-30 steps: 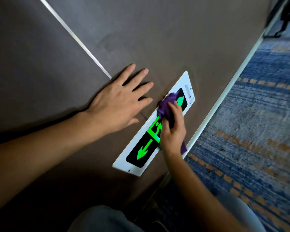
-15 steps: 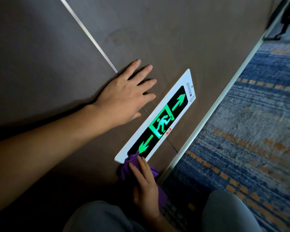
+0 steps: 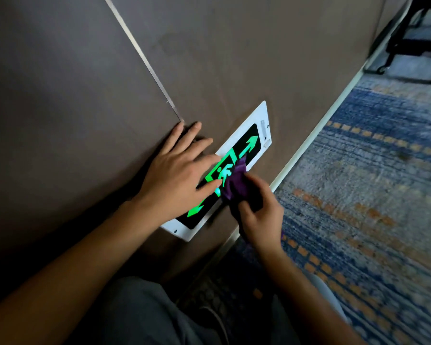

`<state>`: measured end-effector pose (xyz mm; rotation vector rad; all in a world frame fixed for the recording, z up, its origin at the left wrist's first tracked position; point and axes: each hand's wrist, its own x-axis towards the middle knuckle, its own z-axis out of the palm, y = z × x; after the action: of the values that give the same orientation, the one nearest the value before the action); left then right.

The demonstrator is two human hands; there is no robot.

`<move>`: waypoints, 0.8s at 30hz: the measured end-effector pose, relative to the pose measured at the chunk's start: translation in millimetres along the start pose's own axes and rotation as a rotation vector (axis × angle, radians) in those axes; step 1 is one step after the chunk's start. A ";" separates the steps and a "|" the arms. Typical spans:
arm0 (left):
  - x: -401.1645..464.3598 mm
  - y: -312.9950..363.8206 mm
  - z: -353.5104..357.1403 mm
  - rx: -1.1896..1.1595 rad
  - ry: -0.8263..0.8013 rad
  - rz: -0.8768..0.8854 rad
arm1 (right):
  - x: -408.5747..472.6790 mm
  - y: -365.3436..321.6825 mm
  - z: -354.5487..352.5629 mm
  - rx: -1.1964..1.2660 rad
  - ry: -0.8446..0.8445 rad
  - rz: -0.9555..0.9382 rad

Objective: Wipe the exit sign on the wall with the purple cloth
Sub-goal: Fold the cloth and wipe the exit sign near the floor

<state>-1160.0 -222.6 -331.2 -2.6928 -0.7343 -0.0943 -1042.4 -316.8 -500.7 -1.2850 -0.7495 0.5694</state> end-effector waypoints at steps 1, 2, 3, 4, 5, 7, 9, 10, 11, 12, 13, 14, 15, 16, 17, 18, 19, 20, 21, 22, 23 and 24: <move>0.6 4.3 -1.0 -0.068 0.005 -0.022 | 5.6 -12.3 -5.1 0.016 -0.004 -0.002; 1.8 8.6 -3.0 -0.164 0.006 -0.055 | 10.5 -25.2 -9.9 0.024 -0.015 -0.009; 2.2 13.4 -5.7 -0.298 -0.008 -0.108 | 14.4 -38.0 -14.3 0.024 -0.033 -0.023; 1.8 18.3 -8.9 -0.462 -0.034 -0.178 | 17.1 -51.0 -18.4 0.020 -0.058 -0.045; 1.1 22.7 -12.6 -0.622 -0.065 -0.256 | 18.5 -64.3 -22.5 0.014 -0.089 -0.071; -1.6 30.1 -18.6 -0.866 -0.110 -0.375 | 18.9 -90.2 -30.8 0.006 -0.164 -0.133; -7.1 33.3 -25.7 -1.016 -0.085 -0.437 | 18.9 -109.0 -37.4 0.005 -0.253 -0.191; -10.3 33.5 -28.4 -1.081 -0.068 -0.448 | 17.8 -115.4 -39.3 0.019 -0.291 -0.203; -14.5 34.3 -30.5 -1.148 -0.052 -0.452 | 15.5 -119.9 -41.0 0.041 -0.317 -0.209; -19.0 35.3 -32.8 -1.210 -0.040 -0.454 | 11.9 -123.1 -42.3 0.062 -0.323 -0.212; -24.1 37.2 -35.2 -1.258 -0.030 -0.457 | 6.8 -125.5 -43.1 0.076 -0.309 -0.222; -30.1 39.5 -37.4 -1.287 -0.025 -0.454 | 0.6 -127.1 -43.9 0.085 -0.294 -0.241; -35.1 41.2 -38.9 -1.294 -0.024 -0.453 | -4.9 -128.1 -44.2 0.102 -0.289 -0.253; -39.1 42.4 -40.4 -1.294 -0.021 -0.461 | -9.7 -129.1 -44.3 0.120 -0.297 -0.253; -42.6 44.1 -41.2 -1.297 -0.012 -0.467 | -13.8 -130.1 -44.7 0.123 -0.313 -0.250; -45.4 45.7 -41.8 -1.312 -0.001 -0.470 | -17.5 -132.0 -45.2 0.111 -0.329 -0.247; -48.5 48.4 -43.4 -1.352 0.010 -0.470 | -21.7 -133.3 -46.6 0.083 -0.340 -0.249; -44.8 52.1 -43.5 -1.401 0.008 -0.456 | -21.8 -133.8 -50.8 0.034 -0.339 -0.266; -51.8 53.0 -43.4 -1.435 0.014 -0.453 | -29.2 -136.6 -48.9 -0.019 -0.349 -0.277; -57.7 54.0 -43.3 -1.464 0.009 -0.449 | -35.8 -138.4 -49.3 -0.050 -0.356 -0.301; -50.1 53.5 -43.5 -1.477 -0.015 -0.423 | -32.5 -140.4 -54.2 -0.060 -0.340 -0.317; -57.5 54.4 -40.9 -1.498 -0.027 -0.412 | -39.5 -140.7 -56.1 -0.084 -0.354 -0.309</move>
<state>-1181.2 -308.2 -318.6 -3.7383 -1.7051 -1.0980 -1029.1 -410.6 -376.1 -1.1267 -1.2532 0.5216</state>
